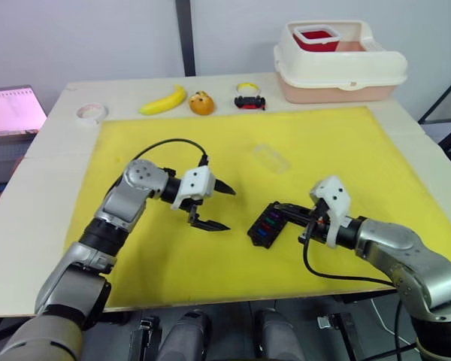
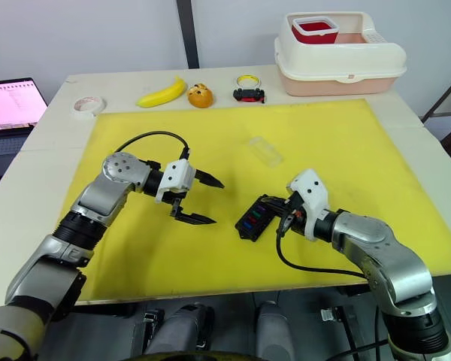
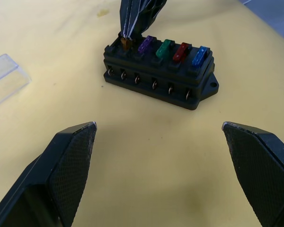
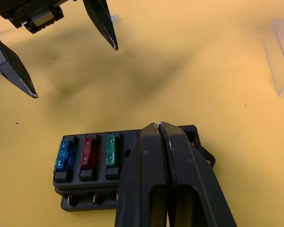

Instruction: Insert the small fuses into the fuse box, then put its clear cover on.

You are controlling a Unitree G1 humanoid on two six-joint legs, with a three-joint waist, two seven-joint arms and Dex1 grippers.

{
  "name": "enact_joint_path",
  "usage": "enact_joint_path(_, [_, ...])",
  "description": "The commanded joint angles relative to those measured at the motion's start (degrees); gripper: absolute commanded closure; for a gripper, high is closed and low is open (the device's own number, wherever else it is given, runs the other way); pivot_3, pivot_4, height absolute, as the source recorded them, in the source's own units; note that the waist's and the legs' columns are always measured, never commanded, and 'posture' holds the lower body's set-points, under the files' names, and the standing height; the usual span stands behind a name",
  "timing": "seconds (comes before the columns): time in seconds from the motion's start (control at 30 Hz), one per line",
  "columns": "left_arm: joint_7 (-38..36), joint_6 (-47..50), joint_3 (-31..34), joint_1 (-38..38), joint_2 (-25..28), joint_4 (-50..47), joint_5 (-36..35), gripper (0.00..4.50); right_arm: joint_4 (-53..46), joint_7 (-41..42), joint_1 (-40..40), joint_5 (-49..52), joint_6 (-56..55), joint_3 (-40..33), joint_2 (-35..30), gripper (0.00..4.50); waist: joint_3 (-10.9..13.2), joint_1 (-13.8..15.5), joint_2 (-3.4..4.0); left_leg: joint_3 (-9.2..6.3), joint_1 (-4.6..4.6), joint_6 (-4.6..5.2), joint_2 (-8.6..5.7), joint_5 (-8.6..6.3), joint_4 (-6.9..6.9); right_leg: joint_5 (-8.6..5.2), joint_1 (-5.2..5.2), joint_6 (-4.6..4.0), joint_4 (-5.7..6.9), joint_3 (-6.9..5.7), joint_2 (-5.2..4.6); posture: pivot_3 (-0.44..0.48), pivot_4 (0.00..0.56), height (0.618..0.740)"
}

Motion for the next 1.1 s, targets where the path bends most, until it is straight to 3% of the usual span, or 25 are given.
enact_joint_path(0.03, [-0.04, -0.86, 1.21, -0.37, 0.04, -0.6, 0.01, 0.0, 0.51, -1.12, 0.09, -0.07, 2.22, 0.74, -0.33, 4.46, 0.0, 0.0, 0.0, 0.0, 0.0, 0.0, 0.0, 0.0, 0.0, 0.0, 0.0, 0.0, 0.0, 0.0, 0.0, 0.0, 0.15, 0.74])
enact_joint_path(0.53, [0.32, -1.22, 1.2, 0.1, -0.42, -0.96, -0.1, 0.0, 0.93, -2.07, 0.51, -0.2, 6.37, 2.4, -2.61, 4.46, -0.06, 0.06, 0.0, -0.01, 0.03, 0.0, 0.0, 0.0, 0.0, 0.0, 0.05, 0.0, 0.0, -0.01, 0.0, 0.0, 0.15, 0.74])
enact_joint_path(0.73, [0.87, -0.45, 1.66, 0.48, -0.49, -1.52, -0.65, 0.0, -1.8, -1.69, -1.9, 4.12, 4.4, -1.52, -0.45, 4.46, -0.07, 0.05, -0.01, -0.02, 0.04, 0.0, 0.0, 0.0, 0.02, 0.0, 0.07, 0.0, 0.0, -0.01, 0.0, 0.0, 0.15, 0.74])
enact_joint_path(0.87, [3.43, 3.76, 4.53, 2.15, -0.42, -4.53, -3.41, 0.0, -4.86, -1.74, -4.39, 10.32, 6.92, -7.08, -0.48, 4.46, -0.06, -0.04, 0.0, -0.01, 0.03, 0.01, 0.0, 0.0, 0.02, 0.0, 0.04, 0.0, 0.0, 0.0, -0.01, 0.0, 0.15, 0.74])
enact_joint_path(1.0, [7.65, 15.08, 11.66, 7.89, 2.96, -12.51, -9.83, 0.0, -4.95, 0.59, -4.47, 15.29, 10.47, -15.8, -6.56, 4.46, -0.06, -0.05, 0.01, -0.05, 0.03, 0.02, 0.01, -0.01, 0.0, 0.0, 0.03, 0.0, 0.0, -0.01, 0.0, 0.0, 0.15, 0.74])
enact_joint_path(1.1, [11.37, 23.16, 18.44, 14.39, 6.89, -18.1, -14.47, 0.0, -1.35, 5.8, -0.53, 12.54, 7.99, -19.44, -14.12, 3.69, -0.06, -0.14, 0.01, -0.04, 0.04, 0.05, 0.02, -0.03, -0.05, 0.0, 0.01, 0.0, 0.01, -0.01, 0.0, 0.0, 0.15, 0.74])
